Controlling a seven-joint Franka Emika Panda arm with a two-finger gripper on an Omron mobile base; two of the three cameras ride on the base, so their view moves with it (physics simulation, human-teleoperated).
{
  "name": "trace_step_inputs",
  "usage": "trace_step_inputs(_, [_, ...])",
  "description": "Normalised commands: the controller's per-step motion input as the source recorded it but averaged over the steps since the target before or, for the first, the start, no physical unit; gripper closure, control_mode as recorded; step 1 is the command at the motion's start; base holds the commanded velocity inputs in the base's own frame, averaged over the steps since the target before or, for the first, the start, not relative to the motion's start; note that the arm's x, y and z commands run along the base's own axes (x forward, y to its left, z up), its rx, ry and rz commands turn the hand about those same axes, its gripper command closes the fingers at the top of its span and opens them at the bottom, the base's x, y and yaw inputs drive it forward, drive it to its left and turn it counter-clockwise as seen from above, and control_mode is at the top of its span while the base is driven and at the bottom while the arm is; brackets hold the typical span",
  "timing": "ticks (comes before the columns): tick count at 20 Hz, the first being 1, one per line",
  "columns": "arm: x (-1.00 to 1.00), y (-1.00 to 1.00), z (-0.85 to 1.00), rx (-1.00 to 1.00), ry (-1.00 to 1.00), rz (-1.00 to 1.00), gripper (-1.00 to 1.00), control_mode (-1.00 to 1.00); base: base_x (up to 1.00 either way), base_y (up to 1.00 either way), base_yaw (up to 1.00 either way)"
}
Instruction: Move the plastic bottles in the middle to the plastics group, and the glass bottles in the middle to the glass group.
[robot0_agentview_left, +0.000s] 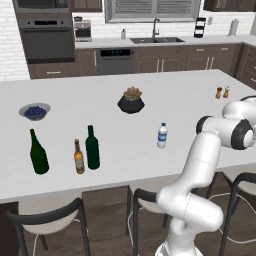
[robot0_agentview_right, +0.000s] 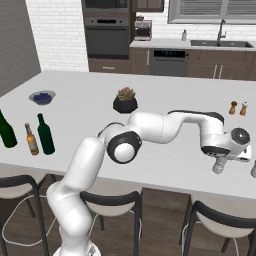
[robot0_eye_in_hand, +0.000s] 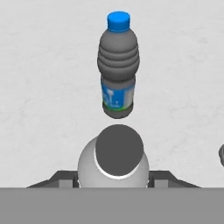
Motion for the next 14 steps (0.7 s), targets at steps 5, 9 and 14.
trace_step_inputs(5, [-0.02, 0.11, -0.31, 0.0, -0.23, 0.0, 1.0, -1.0, 0.0, 0.0, 0.0])
trace_step_inputs(9, [0.0, 0.08, -0.49, 0.0, -0.15, 0.0, 1.0, -1.0, 0.0, 0.0, 0.0])
trace_step_inputs(14, [0.16, 0.1, -0.14, -0.01, 0.04, 0.0, 1.0, -1.0, 0.0, 0.0, 0.0])
